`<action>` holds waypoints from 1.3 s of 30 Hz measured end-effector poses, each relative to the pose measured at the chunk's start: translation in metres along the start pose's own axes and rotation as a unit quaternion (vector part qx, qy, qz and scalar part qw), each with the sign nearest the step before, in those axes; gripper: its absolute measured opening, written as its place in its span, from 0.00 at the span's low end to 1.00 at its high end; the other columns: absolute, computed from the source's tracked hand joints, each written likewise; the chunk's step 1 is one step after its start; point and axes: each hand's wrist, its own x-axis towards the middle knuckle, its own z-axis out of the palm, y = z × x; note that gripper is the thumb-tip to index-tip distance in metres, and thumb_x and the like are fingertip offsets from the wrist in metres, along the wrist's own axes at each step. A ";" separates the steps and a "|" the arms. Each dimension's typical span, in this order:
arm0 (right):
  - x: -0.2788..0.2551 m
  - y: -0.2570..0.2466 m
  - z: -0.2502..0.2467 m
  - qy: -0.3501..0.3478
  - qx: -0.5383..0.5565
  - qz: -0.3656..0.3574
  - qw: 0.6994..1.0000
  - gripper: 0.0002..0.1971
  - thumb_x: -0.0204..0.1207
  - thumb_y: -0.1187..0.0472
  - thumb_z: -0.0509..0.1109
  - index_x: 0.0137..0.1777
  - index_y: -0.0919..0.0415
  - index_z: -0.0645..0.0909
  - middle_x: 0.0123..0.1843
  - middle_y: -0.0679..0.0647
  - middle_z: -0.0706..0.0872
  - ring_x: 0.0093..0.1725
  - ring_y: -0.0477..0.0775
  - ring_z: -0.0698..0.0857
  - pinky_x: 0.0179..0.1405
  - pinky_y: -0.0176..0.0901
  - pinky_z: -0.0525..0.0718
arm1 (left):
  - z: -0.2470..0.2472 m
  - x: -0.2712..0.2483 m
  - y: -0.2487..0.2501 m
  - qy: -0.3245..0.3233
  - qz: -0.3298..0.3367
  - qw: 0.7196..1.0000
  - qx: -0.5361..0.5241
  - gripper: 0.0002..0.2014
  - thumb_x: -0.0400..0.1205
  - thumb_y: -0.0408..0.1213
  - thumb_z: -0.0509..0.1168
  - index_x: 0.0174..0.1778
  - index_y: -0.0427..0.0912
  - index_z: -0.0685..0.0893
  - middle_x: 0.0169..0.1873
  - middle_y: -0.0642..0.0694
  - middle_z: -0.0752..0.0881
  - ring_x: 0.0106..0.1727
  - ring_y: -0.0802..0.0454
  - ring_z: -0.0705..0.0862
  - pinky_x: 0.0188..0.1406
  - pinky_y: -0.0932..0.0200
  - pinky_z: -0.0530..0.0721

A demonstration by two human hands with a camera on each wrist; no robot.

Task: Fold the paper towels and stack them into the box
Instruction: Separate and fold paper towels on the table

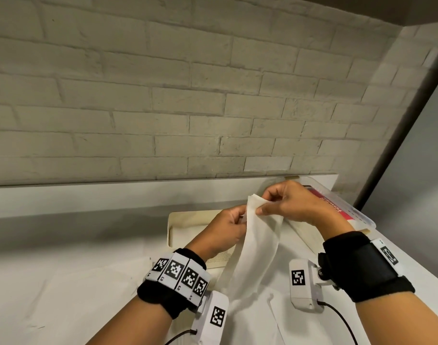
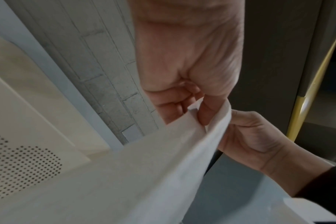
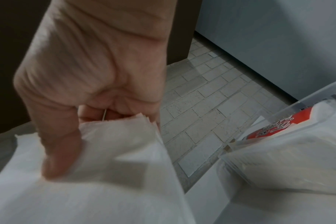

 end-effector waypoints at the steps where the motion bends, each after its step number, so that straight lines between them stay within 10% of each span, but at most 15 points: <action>1: 0.001 0.000 0.000 0.002 0.007 0.002 1.000 0.08 0.67 0.61 0.79 0.30 0.53 0.84 0.29 0.44 0.84 0.32 0.42 0.81 0.35 0.35 0.77 | 0.000 0.000 0.000 0.002 0.001 1.000 0.001 0.16 0.80 0.24 0.65 0.57 0.48 0.82 0.42 0.51 0.88 0.39 0.59 0.87 0.40 0.62 0.85; 4: 0.005 0.001 0.002 0.027 0.016 0.005 1.000 0.09 0.66 0.61 0.79 0.29 0.52 0.84 0.28 0.43 0.84 0.32 0.43 0.81 0.33 0.35 0.77 | 0.000 0.001 0.002 0.027 0.003 1.000 -0.004 0.10 0.82 0.29 0.63 0.55 0.47 0.82 0.42 0.51 0.87 0.36 0.61 0.85 0.35 0.66 0.81; 12: 0.021 -0.004 0.015 0.076 0.041 0.007 0.996 0.05 0.64 0.62 0.81 0.33 0.56 0.87 0.33 0.49 0.88 0.35 0.47 0.85 0.41 0.42 0.84 | -0.015 -0.014 -0.006 0.091 0.007 0.996 0.022 0.22 0.79 0.58 0.54 0.62 0.52 0.80 0.57 0.55 0.86 0.61 0.61 0.82 0.64 0.62 0.77; 18: 0.031 -0.016 0.025 0.062 0.044 -0.012 0.997 0.04 0.66 0.61 0.80 0.37 0.57 0.87 0.32 0.47 0.87 0.30 0.43 0.82 0.27 0.24 0.78 | -0.032 -0.019 -0.016 0.154 -0.020 0.979 0.133 0.09 0.81 0.46 0.65 0.55 0.55 0.75 0.49 0.58 0.84 0.53 0.57 0.83 0.51 0.63 0.80; 22: 0.050 -0.014 0.030 0.089 0.091 0.001 0.992 0.06 0.64 0.60 0.81 0.33 0.54 0.85 0.33 0.51 0.87 0.34 0.49 0.83 0.39 0.40 0.81 | -0.055 -0.019 -0.017 0.191 -0.051 0.967 0.162 0.15 0.76 0.44 0.72 0.57 0.48 0.82 0.51 0.50 0.88 0.51 0.52 0.86 0.51 0.55 0.84; 27: 0.079 0.009 0.048 0.178 0.165 0.063 0.968 0.08 0.66 0.63 0.79 0.42 0.57 0.83 0.44 0.53 0.87 0.44 0.52 0.83 0.46 0.42 0.79 | -0.107 -0.011 -0.010 0.226 -0.130 0.944 0.203 0.08 0.76 0.39 0.72 0.47 0.44 0.82 0.38 0.48 0.85 0.33 0.55 0.82 0.24 0.66 0.77; 34: 0.100 0.045 0.096 0.189 0.045 0.160 0.968 0.14 0.72 0.64 0.73 0.56 0.61 0.79 0.49 0.56 0.84 0.42 0.51 0.78 0.40 0.32 0.76 | -0.144 0.015 -0.023 0.254 -0.238 0.853 0.389 0.22 0.75 0.39 0.74 0.64 0.40 0.80 0.60 0.45 0.83 0.63 0.46 0.81 0.59 0.61 0.77; 37: 0.105 0.055 0.112 0.135 -0.026 0.164 0.977 0.10 0.74 0.71 0.65 0.52 0.61 0.76 0.48 0.56 0.80 0.34 0.49 0.76 0.21 0.23 0.70 | -0.143 0.026 -0.038 0.246 -0.257 0.831 0.426 0.26 0.74 0.34 0.73 0.67 0.37 0.74 0.62 0.41 0.81 0.64 0.45 0.80 0.57 0.62 0.78; 39: 0.110 0.057 0.120 0.089 -0.089 0.169 0.978 0.10 0.74 0.74 0.61 0.51 0.62 0.76 0.49 0.58 0.80 0.39 0.53 0.79 0.25 0.31 0.74 | -0.138 0.032 -0.045 0.236 -0.260 0.820 0.453 0.25 0.75 0.30 0.69 0.67 0.34 0.70 0.61 0.37 0.80 0.62 0.42 0.81 0.53 0.59 0.79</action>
